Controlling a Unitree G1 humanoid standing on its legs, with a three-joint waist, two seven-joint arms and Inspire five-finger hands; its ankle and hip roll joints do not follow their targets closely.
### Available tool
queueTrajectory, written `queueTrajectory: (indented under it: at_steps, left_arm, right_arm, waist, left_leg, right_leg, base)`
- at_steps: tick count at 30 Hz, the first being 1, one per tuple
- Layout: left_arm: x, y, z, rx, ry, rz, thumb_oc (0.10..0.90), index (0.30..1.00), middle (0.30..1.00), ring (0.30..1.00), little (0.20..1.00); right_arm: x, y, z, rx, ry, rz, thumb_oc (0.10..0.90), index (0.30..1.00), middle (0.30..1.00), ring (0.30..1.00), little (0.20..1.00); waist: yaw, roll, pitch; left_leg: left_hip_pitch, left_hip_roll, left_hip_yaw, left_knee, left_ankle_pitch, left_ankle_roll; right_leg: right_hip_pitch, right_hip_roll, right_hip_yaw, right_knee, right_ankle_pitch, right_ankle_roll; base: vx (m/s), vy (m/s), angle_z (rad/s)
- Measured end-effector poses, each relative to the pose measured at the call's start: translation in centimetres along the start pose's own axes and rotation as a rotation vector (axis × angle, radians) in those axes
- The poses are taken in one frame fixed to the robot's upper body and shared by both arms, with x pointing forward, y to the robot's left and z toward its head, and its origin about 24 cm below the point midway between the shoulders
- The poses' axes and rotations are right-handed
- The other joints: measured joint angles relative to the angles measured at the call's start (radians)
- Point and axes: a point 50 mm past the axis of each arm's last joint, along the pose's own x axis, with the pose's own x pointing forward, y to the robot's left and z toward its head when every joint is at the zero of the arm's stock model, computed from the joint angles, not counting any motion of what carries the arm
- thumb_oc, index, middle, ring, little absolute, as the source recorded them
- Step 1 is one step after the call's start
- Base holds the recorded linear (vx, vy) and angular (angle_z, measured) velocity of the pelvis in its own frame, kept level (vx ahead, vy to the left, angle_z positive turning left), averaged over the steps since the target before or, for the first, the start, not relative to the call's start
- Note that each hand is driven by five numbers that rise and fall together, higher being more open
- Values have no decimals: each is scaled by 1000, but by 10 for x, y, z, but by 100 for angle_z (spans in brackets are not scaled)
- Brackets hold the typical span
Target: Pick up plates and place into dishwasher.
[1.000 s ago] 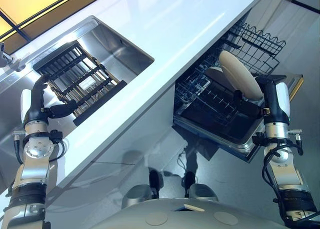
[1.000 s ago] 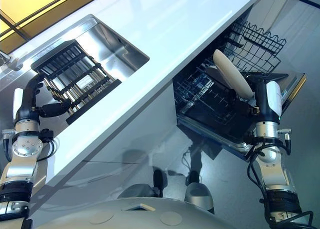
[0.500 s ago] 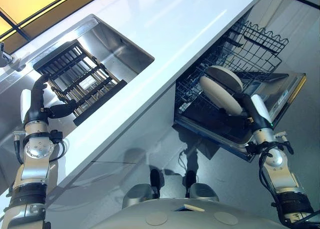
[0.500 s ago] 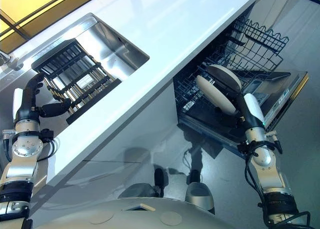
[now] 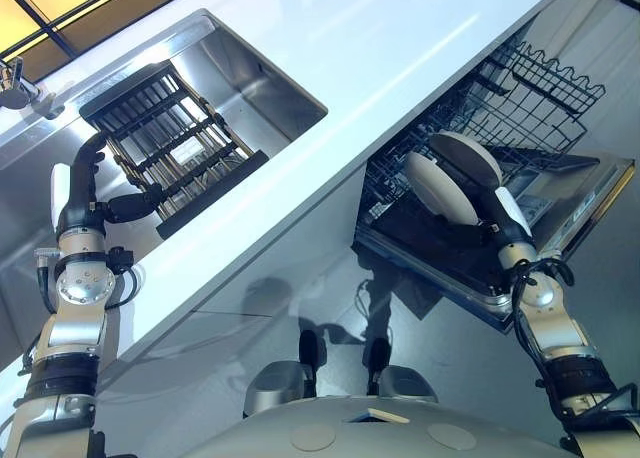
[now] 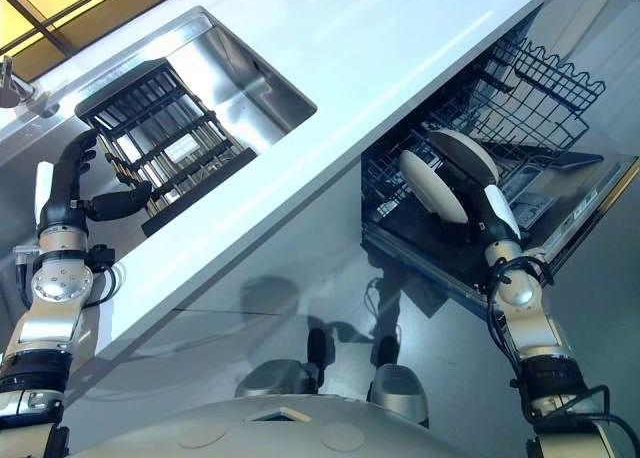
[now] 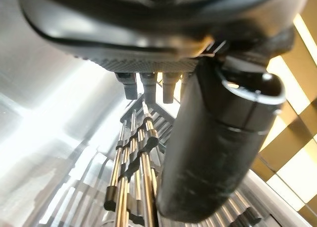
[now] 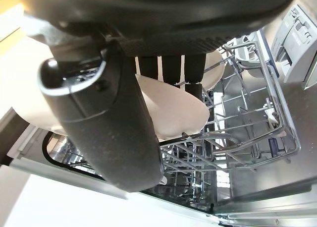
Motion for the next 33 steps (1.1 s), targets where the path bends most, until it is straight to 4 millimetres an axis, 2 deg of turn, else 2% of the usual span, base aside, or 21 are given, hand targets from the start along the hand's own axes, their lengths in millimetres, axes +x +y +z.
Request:
queueTrajectory:
  at_steps: [4,5,6,11,17,33]
  left_arm:
    - [12,-7,10,-6,-18,-17,800,900,900,900,900]
    - [15,-8,13,-11,-25,-22,800,900,900,900,900]
    - [17,-10,15,-12,-33,-30,800,900,900,900,900]
    - [26,-21,34,-40,-91,-81,800,900,900,900,900]
    - [31,-26,49,-52,-145,-106,800,900,900,900,900]
    - [31,-27,48,-45,-136,-110,800,900,900,900,900]
  right_arm:
    - [21,4,14,7,24,-28,100,300,300,300,200]
    - [25,5,17,2,30,-34,655,775,775,775,755]
    - [30,5,22,-8,29,-36,800,900,900,900,900]
    - [52,-3,50,-22,4,-107,800,900,900,900,900]
    - [63,-17,76,-25,-42,-255,800,900,900,900,900]
    - [58,-11,70,-48,-48,-249,800,900,900,900,900]
  waist:
    - [10,-5,8]
    - [13,-5,9]
    - [17,-5,9]
    - [53,2,33]
    - [88,18,71]
    - [84,17,72]
  left_leg:
    - [-5,0,-18,0,11,-2]
    - [-6,0,-22,0,12,-3]
    - [-9,-1,-26,0,14,-2]
    - [-15,-7,-54,0,23,-1]
    - [-17,-15,-70,11,22,-2]
    - [-6,-19,-64,9,23,-1]
  right_leg:
    - [1,1,-10,0,-2,3]
    - [1,2,-12,0,-2,3]
    - [1,2,-13,0,-2,3]
    - [7,0,-36,0,4,-6]
    - [20,-3,-35,0,1,-3]
    - [31,-8,-12,0,1,-2]
  base:
    - [1,-5,13]
    - [5,-1,11]
    - [11,2,14]
    - [9,3,18]
    - [-4,3,12]
    - [-7,7,-1]
